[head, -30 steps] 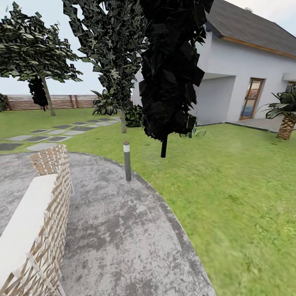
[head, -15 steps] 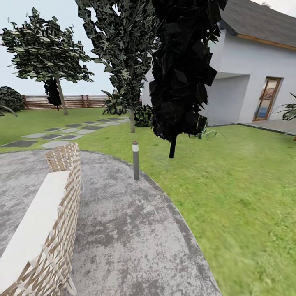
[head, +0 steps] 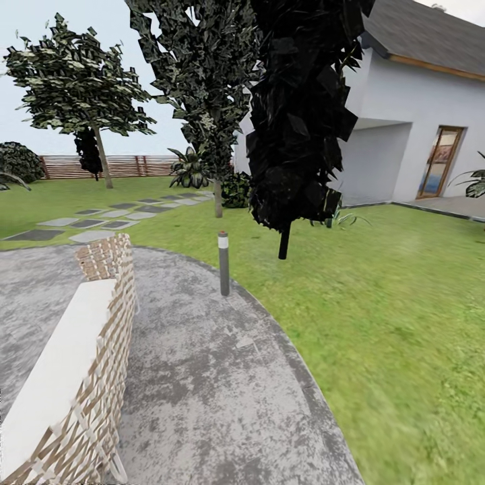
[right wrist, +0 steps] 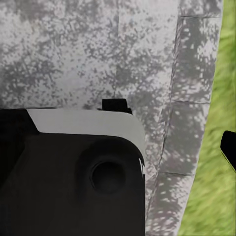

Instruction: In the garden, pick up the pesticide atomizer on the floor and spray pesticide onto both trees until each tree trunk is fully covered.

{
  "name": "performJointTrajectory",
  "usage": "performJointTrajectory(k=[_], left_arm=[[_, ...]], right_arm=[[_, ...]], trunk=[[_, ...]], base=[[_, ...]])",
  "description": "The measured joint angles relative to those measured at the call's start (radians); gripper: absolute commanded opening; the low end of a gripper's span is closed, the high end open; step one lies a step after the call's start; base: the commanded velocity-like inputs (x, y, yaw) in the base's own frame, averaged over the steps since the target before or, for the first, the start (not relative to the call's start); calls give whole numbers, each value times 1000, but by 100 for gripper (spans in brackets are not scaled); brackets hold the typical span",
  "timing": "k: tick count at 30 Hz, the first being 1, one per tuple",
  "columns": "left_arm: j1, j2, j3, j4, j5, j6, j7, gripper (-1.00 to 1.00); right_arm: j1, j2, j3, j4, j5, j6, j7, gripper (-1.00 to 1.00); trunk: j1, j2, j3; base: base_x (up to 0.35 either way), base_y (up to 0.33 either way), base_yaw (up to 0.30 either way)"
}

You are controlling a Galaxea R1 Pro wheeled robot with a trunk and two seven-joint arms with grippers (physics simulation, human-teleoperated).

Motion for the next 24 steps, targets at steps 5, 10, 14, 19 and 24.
performJointTrajectory(k=[5, 10, 14, 19, 24], left_arm=[[-11, 0, 0, -46, 35, 3, 2, 100], [-35, 0, -1, -65, 86, 6, 1, 100], [-43, -2, 0, -70, 99, -2, 0, 100], [-45, -6, 1, -70, 111, -45, 0, 100], [-45, -8, 1, -67, 184, -103, 1, 100]], right_arm=[[-24, 16, 2, -27, 1, 0, -6, 100], [-33, 23, 4, -48, 0, 0, -8, 100], [-35, 24, 3, -51, -1, -1, -9, 100], [-36, 23, -1, -49, -8, -3, -10, 100], [-36, 21, -4, -49, -11, -4, -11, 100]], trunk=[[0, 0, 0], [0, 0, 0], [0, 0, 0], [0, 0, 0], [0, 0, 0]], base=[[0, 0, 146], [0, 0, 82], [0, 0, 24], [0, 0, 7], [0, 0, 2]])
